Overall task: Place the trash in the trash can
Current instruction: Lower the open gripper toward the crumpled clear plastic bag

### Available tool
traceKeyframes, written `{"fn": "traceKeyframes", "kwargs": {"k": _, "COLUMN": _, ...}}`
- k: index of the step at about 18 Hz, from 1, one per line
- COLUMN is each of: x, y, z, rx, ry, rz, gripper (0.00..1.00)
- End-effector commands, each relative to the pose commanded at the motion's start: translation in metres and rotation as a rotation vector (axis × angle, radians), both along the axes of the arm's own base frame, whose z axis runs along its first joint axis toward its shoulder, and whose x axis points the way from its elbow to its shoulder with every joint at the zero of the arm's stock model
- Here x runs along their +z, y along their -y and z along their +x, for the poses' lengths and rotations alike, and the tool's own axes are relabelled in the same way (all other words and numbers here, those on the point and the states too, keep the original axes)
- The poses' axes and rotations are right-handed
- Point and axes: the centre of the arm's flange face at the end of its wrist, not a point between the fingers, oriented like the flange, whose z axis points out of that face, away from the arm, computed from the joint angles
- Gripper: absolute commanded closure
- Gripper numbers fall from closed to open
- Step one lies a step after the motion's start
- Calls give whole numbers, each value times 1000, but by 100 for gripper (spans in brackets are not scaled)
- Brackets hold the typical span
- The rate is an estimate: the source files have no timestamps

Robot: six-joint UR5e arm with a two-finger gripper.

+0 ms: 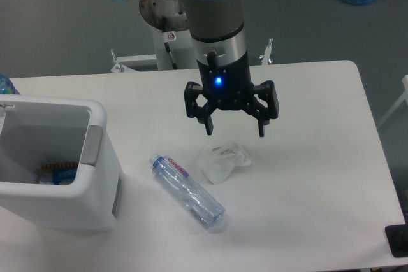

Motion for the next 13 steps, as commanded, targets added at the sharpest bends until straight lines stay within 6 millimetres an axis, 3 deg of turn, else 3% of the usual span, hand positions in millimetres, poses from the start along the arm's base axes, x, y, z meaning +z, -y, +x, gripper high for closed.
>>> {"fn": "traceKeyframes", "kwargs": {"k": 5, "x": -6, "y": -1, "z": 1, "rx": -1, "ry": 9, "rz": -6, "gripper": 0}}
{"fn": "traceKeyframes", "kwargs": {"k": 13, "x": -40, "y": -11, "z": -11, "rx": 12, "ry": 19, "rz": -14, "gripper": 0}}
